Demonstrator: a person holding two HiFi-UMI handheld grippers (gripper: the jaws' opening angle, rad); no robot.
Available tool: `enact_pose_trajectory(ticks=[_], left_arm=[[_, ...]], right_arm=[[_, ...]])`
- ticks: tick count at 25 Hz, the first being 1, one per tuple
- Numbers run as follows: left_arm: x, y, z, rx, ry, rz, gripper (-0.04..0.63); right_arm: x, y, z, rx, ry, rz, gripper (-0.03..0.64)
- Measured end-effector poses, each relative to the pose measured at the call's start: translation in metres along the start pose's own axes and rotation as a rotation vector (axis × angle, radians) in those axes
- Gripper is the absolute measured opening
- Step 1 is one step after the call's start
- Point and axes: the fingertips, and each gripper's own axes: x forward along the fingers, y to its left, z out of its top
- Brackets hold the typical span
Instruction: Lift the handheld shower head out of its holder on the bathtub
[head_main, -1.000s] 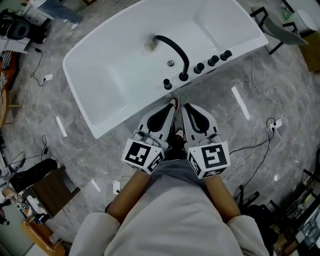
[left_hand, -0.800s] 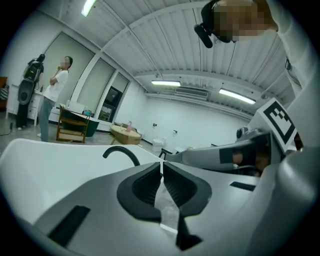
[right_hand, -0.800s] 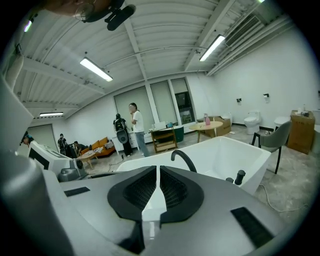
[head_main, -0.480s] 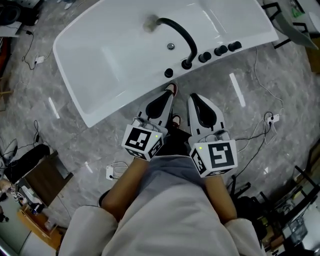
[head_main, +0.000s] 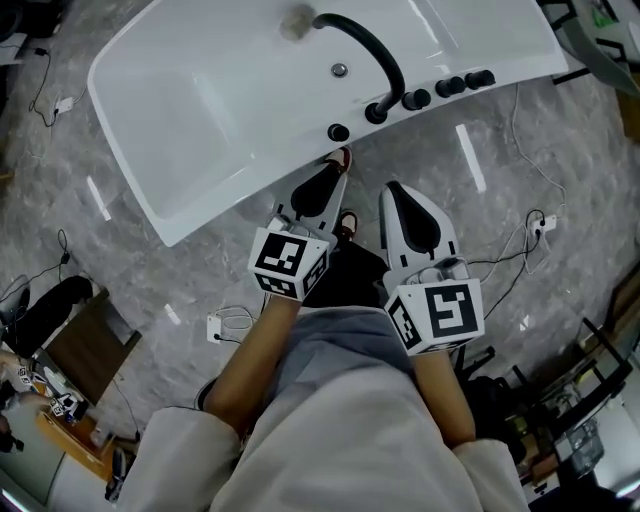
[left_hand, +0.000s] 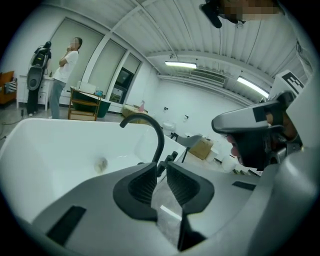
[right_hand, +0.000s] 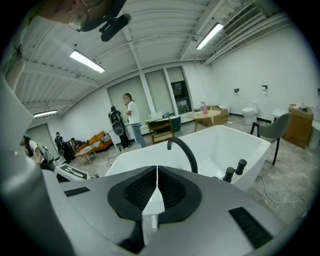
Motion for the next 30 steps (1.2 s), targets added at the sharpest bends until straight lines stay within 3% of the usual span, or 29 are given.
enact_pose_trajectory(ticks=[8,14,19,26,30], left_arm=[[0.027,0.039,-0.041,-0.106,0.088,0.052,0.106],[0.050,0.044,-0.070,-0.126,0.171,0.028,0.186],[0.064,0.048,-0.079,-0.116,0.177,0.054,0.224],[0.086,0.073,-0.094,-0.013,0.190,0.216,0.281],[0.099,0.075,-0.107,0.033,0.231,0.218,0.281]], right_arm=[[0.017,0.004,-0.014,0.020,0.054,0.032,0.020],[0.022,-0.005,-0.022,0.029,0.095,0.027,0.019],[0.024,-0.011,-0.028,0.047,0.116,0.020,0.020],[0.027,-0.004,-0.053,0.079,0.176,0.056,0.020],[0.031,-0.005,-0.065,0.097,0.198,0.065,0.020]])
